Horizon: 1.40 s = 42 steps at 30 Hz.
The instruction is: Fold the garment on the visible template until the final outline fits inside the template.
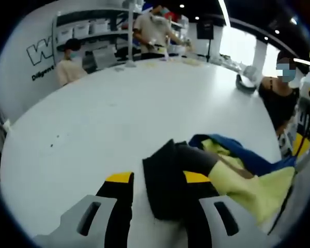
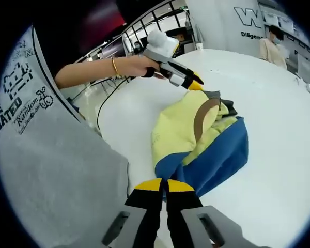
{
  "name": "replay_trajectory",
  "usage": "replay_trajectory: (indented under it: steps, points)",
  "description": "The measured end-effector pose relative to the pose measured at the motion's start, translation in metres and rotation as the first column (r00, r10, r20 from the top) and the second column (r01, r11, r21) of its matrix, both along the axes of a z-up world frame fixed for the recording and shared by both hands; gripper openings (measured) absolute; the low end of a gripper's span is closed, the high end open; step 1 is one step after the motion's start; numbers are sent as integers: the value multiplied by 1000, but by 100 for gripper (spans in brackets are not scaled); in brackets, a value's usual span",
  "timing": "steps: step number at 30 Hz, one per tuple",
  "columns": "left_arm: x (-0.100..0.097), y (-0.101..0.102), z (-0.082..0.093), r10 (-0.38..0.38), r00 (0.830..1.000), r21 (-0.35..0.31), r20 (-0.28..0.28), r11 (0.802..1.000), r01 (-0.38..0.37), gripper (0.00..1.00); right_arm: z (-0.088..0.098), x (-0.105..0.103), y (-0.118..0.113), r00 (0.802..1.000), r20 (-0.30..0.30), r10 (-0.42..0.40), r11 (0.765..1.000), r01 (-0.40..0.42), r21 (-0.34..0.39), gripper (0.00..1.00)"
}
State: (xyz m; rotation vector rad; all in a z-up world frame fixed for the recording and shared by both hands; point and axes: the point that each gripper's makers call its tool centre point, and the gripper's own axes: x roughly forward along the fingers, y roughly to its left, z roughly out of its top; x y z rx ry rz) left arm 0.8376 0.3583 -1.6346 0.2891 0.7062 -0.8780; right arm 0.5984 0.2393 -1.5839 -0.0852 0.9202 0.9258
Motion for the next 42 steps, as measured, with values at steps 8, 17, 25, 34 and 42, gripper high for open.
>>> replay_trajectory:
  steps: [8,17,25,34,42]
  points:
    - [1,-8,-26,17,996,6,-88,1000,-16,27,4,8,-18,997,21,-72,997,72,-22,0]
    - [-9,-19,-35,6,995,-8,-97,1000,-7,2,10,19,-40,990,51,-132,991,134,-23,0]
    - [-9,-2,2,125,990,-124,-63,984,-132,0,31,39,-69,965,153,-213,974,223,-47,0]
    - [-20,42,58,291,956,-229,24,933,-278,0,58,65,-94,921,258,-291,954,301,1,0]
    - [-31,94,114,461,886,-381,49,829,-411,0,85,80,-100,894,339,-294,952,304,26,0]
